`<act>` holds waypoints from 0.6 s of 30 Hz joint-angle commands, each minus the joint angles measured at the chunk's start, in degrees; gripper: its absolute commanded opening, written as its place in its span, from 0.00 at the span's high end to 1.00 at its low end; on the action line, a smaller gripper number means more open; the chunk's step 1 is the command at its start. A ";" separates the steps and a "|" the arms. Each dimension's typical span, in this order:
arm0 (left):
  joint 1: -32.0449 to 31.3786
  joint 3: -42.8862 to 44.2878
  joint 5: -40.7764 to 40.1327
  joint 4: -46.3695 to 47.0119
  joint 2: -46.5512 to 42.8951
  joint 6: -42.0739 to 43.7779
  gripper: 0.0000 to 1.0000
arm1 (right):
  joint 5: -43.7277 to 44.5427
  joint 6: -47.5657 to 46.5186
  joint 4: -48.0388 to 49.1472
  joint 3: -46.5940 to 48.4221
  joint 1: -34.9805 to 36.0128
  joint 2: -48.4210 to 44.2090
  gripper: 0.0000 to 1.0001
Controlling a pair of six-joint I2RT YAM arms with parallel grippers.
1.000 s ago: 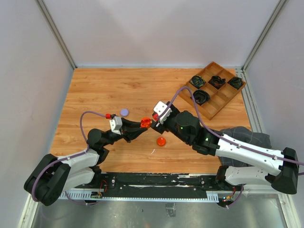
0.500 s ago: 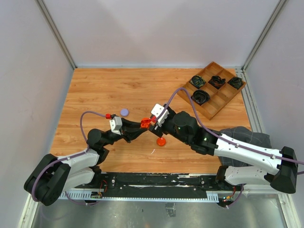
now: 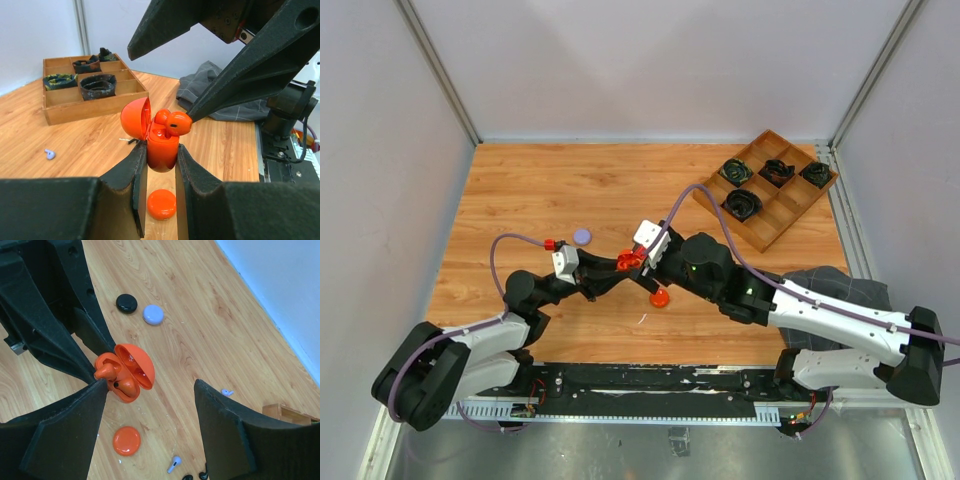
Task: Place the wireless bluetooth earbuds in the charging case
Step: Place the earbud in the charging case.
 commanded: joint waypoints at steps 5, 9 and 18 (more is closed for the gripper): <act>0.49 0.32 2.35 1.77 0.16 0.67 1.00 | -1.79 2.09 1.20 4.63 -0.46 3.41 0.28; 0.50 0.32 2.79 0.99 -0.20 1.07 1.00 | -1.04 2.02 -0.80 5.62 -0.55 2.67 0.27; 0.50 0.82 7.89 2.26 1.96 0.71 1.00 | -17.71 1.79 -10.77 6.65 -5.82 -1.62 0.20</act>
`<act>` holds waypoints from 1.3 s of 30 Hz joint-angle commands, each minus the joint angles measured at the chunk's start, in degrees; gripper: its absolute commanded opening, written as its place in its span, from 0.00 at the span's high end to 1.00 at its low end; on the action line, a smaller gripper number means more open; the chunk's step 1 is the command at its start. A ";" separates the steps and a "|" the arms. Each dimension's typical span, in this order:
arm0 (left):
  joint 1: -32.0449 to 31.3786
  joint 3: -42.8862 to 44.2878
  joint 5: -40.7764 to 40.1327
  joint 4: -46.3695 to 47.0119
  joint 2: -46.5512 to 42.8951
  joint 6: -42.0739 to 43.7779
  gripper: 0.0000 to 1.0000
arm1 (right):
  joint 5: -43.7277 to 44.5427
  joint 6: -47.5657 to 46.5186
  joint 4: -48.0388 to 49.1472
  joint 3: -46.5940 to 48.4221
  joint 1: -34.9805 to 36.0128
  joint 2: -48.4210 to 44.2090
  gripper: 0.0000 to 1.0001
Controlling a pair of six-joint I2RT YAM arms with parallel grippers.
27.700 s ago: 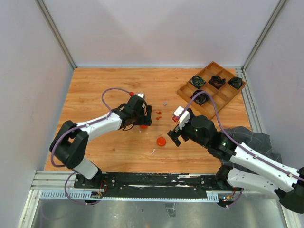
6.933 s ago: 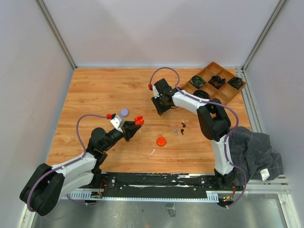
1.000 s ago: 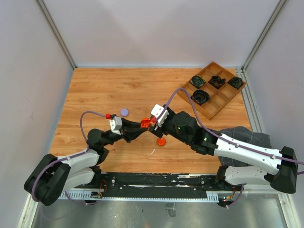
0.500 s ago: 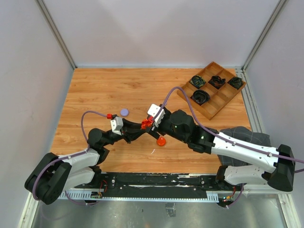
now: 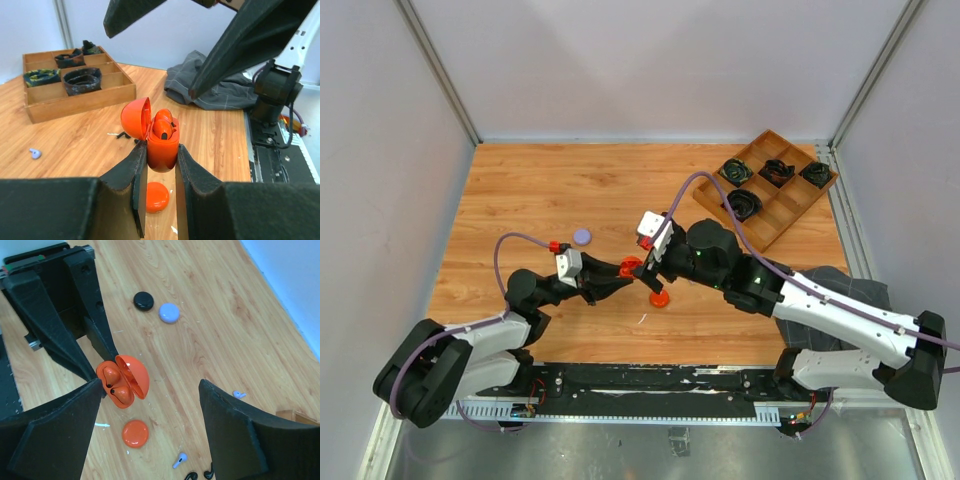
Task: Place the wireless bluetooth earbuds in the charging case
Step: Place the earbud in the charging case, then close the charging case.
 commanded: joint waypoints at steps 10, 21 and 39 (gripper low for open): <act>0.50 1.02 8.17 8.71 4.12 -3.89 1.00 | -24.69 -0.64 -4.90 -1.72 -8.13 -2.48 0.09; 0.37 1.32 8.86 9.50 5.23 -4.81 1.00 | -29.40 -0.87 -1.80 -4.31 -8.80 1.41 0.07; 0.48 4.41 -1.59 -5.24 6.89 -1.58 1.00 | -32.60 -1.27 -1.95 -4.91 -8.85 2.10 0.16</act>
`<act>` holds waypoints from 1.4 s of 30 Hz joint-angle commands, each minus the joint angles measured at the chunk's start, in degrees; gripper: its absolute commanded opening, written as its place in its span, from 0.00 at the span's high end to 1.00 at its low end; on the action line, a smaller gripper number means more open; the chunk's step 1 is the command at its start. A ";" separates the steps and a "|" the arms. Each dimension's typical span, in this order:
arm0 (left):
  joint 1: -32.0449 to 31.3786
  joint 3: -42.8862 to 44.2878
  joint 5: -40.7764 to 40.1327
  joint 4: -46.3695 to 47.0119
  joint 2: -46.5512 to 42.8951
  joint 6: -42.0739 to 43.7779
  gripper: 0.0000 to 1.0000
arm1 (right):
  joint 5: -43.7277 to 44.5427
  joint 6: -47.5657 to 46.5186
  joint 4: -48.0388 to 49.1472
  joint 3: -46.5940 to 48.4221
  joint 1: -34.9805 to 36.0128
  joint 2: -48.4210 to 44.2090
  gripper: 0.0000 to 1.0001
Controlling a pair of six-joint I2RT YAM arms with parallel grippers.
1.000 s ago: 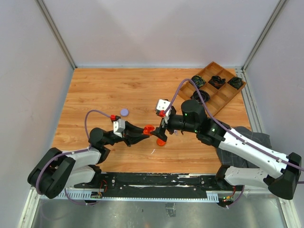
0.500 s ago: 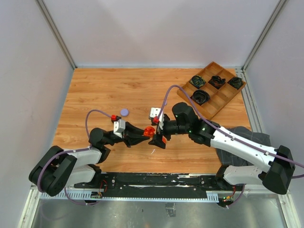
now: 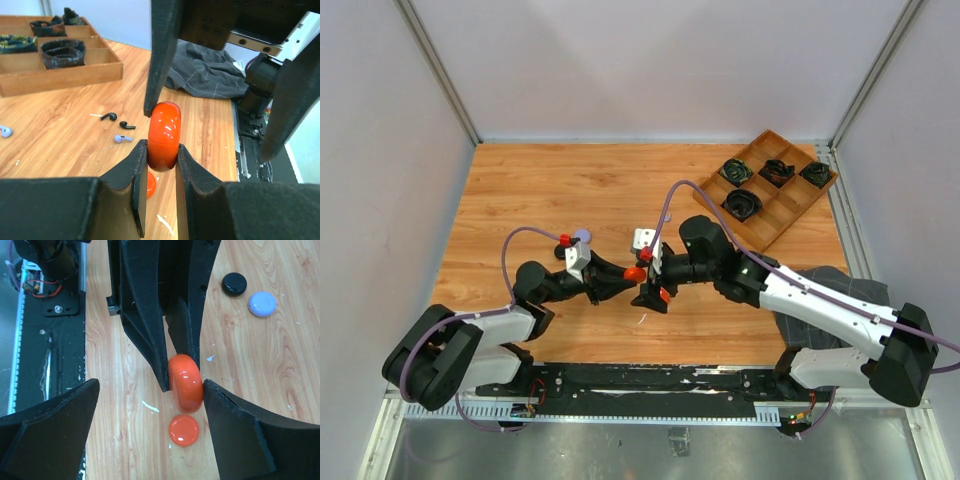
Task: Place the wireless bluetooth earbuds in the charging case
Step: Close the charging case, then place the charging case at the center of the board.
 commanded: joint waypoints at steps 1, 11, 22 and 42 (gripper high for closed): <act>0.43 3.48 -5.53 -5.68 1.43 1.71 1.00 | -1.59 -0.56 0.90 -1.27 -1.15 -1.55 0.16; 0.45 5.87 -11.01 -12.06 3.57 -1.70 1.00 | 16.11 1.53 1.47 -5.17 -1.22 -8.87 0.14; 0.15 7.01 -14.01 -36.57 1.27 -19.27 0.98 | 38.99 9.54 10.23 -19.42 -1.32 -20.07 0.13; -9.40 9.25 -28.09 -48.18 10.01 -30.43 0.83 | 47.66 12.80 15.08 -25.46 -1.32 -25.35 0.11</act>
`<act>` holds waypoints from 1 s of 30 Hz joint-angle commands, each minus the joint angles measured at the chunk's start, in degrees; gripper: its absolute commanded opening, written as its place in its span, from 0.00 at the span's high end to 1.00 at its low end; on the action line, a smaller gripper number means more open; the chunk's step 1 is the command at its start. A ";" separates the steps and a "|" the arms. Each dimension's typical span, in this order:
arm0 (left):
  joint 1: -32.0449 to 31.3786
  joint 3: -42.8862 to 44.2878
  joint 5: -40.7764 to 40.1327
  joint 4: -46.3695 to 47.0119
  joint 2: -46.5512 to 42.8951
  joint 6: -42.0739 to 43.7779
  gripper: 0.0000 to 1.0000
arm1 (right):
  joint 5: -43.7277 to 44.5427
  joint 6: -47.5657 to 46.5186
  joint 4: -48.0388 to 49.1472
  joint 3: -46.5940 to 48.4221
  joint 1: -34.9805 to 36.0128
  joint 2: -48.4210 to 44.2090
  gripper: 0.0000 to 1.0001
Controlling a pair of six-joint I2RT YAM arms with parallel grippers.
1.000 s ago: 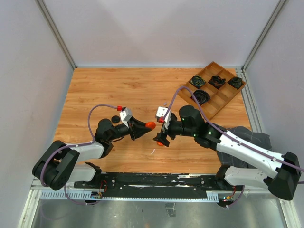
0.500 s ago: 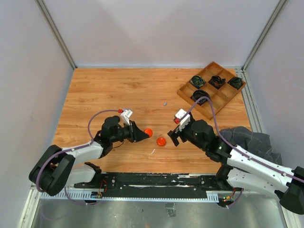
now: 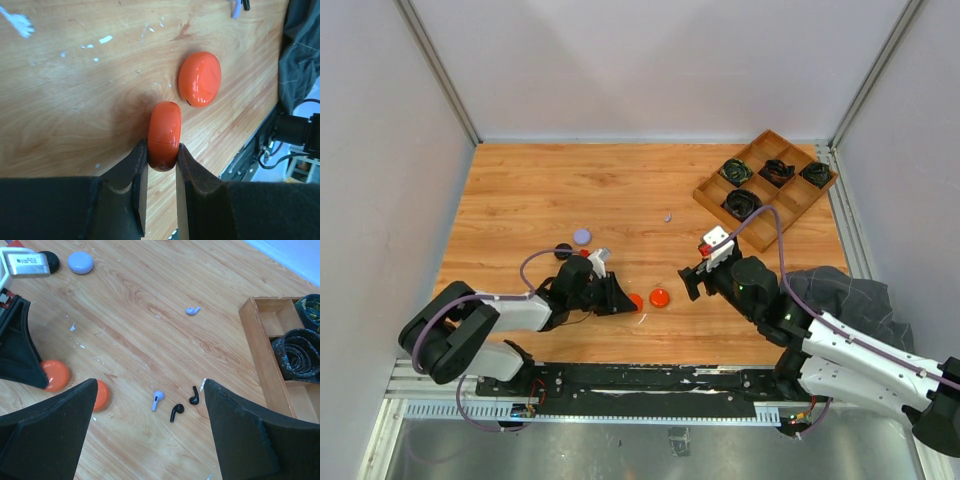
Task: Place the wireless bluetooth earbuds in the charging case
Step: Place the charging case at the center of the board, then pick up the charging case at the center of the board.
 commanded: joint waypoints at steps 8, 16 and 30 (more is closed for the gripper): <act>-2.07 2.79 -4.70 -2.24 4.05 -2.43 0.53 | 3.45 0.67 3.30 -1.89 -0.58 -2.52 0.10; -2.07 7.71 -17.65 -20.79 -1.86 1.42 0.22 | 4.39 1.24 2.99 -2.24 -0.58 -3.89 0.09; 5.82 19.44 -36.98 -45.86 -10.29 8.54 0.01 | 6.36 0.67 2.76 -3.15 -0.63 -6.01 0.05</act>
